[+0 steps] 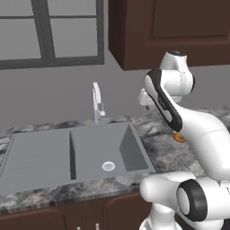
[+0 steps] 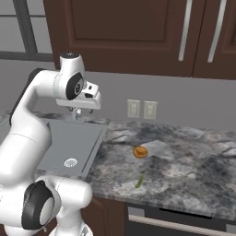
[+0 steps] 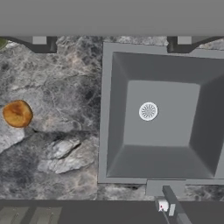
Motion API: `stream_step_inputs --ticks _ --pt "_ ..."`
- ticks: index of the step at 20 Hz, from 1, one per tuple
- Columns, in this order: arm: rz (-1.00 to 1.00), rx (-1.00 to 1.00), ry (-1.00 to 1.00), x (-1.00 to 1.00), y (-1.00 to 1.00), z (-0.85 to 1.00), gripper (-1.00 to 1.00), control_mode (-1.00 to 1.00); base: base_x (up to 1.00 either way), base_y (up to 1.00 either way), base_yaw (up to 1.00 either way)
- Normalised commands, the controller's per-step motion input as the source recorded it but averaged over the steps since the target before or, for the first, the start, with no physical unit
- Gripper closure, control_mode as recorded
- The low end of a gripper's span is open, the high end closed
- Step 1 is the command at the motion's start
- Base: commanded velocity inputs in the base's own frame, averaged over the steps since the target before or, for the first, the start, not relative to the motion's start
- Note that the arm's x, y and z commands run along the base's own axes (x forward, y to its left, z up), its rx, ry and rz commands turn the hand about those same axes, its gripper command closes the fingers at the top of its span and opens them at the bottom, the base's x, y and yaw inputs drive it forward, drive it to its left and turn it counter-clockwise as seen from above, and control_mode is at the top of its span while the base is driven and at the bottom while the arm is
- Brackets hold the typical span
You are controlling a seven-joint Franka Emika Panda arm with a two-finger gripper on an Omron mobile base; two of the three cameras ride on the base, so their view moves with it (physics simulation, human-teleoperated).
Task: Turn on the sink faucet. Then move the lemon wedge from the counter to the sink. Turn off the sink. Move the vegetable from the sink to the pot next to the stove. Finally move the pot to the rear left burner.
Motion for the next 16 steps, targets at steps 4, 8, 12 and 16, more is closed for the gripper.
stream_step_inputs --ticks 4,8,12,16 --pt "0.0 0.0 0.0 0.0 0.0 0.0 -1.0 1.0 0.24 -0.28 0.11" --pt "0.0 0.0 0.0 0.0 0.0 0.0 -1.0 -1.0 0.0 -0.03 0.01" --pt "0.0 0.0 0.0 0.18 0.0 -0.1 -1.0 -1.0 0.0 0.0 0.0" --pt "0.01 0.02 0.0 0.63 -0.06 -0.31 -1.0 -1.0 0.0 0.0 0.0"
